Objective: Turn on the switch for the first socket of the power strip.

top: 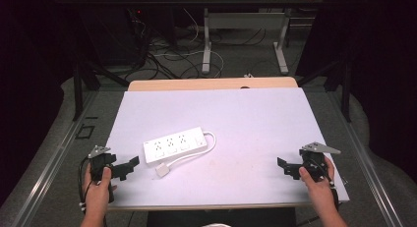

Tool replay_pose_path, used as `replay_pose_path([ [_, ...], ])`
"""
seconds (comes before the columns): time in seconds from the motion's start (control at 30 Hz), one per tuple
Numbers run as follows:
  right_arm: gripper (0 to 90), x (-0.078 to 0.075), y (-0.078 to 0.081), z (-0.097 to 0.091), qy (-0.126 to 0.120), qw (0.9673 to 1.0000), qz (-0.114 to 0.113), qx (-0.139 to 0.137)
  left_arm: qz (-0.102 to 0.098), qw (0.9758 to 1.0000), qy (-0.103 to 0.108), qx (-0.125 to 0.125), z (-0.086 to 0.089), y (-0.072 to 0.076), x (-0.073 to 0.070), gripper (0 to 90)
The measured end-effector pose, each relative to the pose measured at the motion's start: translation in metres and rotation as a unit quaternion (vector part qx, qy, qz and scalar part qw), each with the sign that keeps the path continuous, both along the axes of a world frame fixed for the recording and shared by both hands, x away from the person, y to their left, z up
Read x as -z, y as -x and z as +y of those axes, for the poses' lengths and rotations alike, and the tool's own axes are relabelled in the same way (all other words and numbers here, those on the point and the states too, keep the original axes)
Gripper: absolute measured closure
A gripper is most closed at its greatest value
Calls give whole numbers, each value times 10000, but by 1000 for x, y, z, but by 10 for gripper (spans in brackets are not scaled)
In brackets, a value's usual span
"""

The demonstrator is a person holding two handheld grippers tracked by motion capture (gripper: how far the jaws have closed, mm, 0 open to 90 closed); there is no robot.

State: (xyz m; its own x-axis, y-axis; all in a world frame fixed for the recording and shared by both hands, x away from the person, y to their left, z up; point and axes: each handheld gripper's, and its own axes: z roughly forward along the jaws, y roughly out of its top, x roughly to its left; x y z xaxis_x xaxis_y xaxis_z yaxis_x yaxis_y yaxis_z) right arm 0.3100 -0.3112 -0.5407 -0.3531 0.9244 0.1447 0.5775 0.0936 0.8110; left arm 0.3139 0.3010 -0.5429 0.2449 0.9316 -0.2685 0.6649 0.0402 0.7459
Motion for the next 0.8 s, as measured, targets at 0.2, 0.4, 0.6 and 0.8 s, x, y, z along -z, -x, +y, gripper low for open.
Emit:
replay_pose_path([
  [0.2,1,1,-1,-2,-5,10000,34,45,71,9999,72,-28,4,0,2,17],
  [0.4,0,3,-3,-4,47,10000,48,30,30,9999,78,-89,5,-1,3,17],
  [0.6,0,4,-3,-2,16,9999,112,34,128,9999,88,-62,5,-1,3,17],
  [0.8,0,5,-3,-2,18,9999,112,39,64,9999,98,-112,5,-2,5,17],
])
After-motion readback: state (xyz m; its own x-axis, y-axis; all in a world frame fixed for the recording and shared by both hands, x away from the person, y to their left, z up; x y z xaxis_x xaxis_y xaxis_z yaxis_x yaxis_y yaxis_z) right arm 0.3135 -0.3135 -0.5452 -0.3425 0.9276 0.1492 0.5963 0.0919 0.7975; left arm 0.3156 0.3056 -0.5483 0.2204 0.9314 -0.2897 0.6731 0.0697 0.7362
